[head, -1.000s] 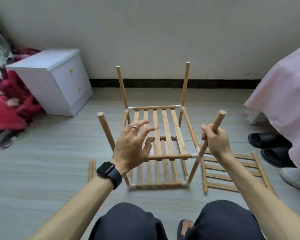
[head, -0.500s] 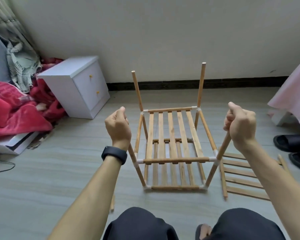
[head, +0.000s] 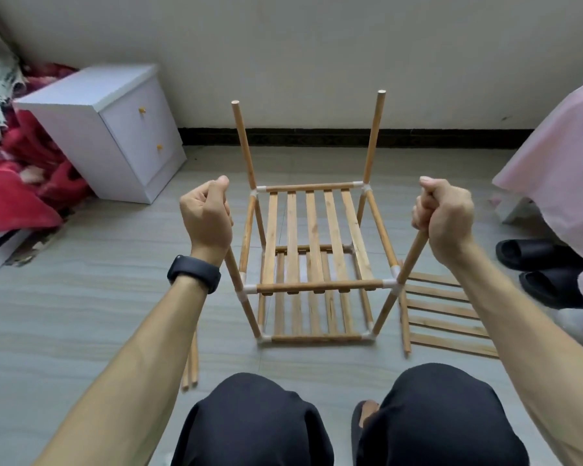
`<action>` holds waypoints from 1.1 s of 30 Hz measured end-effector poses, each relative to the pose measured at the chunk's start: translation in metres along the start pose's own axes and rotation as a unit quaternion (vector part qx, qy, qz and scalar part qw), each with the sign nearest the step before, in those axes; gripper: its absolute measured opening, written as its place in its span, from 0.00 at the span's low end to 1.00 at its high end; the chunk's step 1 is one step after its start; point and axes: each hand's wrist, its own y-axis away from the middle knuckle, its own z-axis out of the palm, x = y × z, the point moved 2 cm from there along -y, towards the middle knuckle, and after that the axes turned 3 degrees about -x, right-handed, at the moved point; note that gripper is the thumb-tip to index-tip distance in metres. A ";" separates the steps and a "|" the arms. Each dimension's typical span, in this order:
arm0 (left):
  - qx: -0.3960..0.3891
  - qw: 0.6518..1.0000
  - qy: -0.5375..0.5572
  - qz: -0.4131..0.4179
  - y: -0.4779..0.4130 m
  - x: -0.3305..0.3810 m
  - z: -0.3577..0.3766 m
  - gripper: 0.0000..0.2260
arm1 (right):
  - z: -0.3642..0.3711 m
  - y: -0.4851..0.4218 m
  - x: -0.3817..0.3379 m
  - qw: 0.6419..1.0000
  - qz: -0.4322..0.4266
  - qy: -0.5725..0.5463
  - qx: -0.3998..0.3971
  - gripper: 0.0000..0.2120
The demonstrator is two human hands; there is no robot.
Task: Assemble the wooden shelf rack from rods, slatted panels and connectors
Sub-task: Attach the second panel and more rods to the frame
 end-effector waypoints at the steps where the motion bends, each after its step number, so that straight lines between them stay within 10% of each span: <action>1: 0.007 1.000 -0.001 0.001 0.002 0.001 0.000 0.20 | 0.002 0.004 -0.001 1.000 -0.008 0.016 0.022 0.26; 9: 0.010 0.996 0.042 -0.075 0.006 -0.009 -0.003 0.24 | 0.015 0.014 0.006 0.985 -0.049 0.065 0.150 0.30; 22: -0.028 0.997 0.057 -0.051 -0.003 -0.021 -0.003 0.24 | -0.003 -0.007 0.008 0.999 -0.031 0.012 -0.038 0.25; 33: 0.043 0.993 -0.037 -0.106 0.028 -0.072 -0.009 0.21 | 0.002 0.067 0.114 0.980 0.051 0.131 0.144 0.21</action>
